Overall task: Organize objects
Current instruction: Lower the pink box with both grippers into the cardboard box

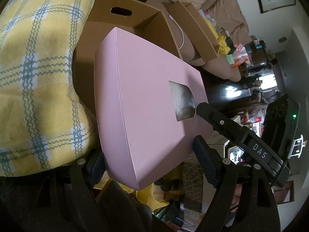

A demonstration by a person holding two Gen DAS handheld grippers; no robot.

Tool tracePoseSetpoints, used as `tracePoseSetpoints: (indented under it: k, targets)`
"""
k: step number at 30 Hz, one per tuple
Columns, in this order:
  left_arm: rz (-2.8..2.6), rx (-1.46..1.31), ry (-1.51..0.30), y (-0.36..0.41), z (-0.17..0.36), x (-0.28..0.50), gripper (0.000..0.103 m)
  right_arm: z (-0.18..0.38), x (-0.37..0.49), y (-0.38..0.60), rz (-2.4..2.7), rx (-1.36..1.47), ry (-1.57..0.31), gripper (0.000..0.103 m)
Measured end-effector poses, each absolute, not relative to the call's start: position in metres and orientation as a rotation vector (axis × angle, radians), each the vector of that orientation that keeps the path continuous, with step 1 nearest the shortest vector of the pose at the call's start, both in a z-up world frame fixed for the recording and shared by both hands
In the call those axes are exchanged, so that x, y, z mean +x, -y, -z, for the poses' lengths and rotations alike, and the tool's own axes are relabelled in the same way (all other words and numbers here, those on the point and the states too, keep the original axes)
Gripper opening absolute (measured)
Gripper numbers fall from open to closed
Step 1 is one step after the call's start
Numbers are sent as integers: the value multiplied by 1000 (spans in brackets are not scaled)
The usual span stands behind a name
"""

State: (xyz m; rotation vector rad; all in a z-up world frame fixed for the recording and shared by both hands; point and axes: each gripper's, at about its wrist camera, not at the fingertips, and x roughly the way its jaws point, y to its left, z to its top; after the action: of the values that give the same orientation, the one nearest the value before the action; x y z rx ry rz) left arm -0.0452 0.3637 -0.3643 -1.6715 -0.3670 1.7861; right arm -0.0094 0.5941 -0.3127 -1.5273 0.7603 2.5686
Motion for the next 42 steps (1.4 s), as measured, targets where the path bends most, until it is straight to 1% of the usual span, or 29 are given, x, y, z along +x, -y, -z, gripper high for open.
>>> tracePoseSetpoints:
  k: [42]
  targets:
    - [-1772,-1705,344,-368,382,-35,81,328,-10,-599,-2524,-1569,-725,62]
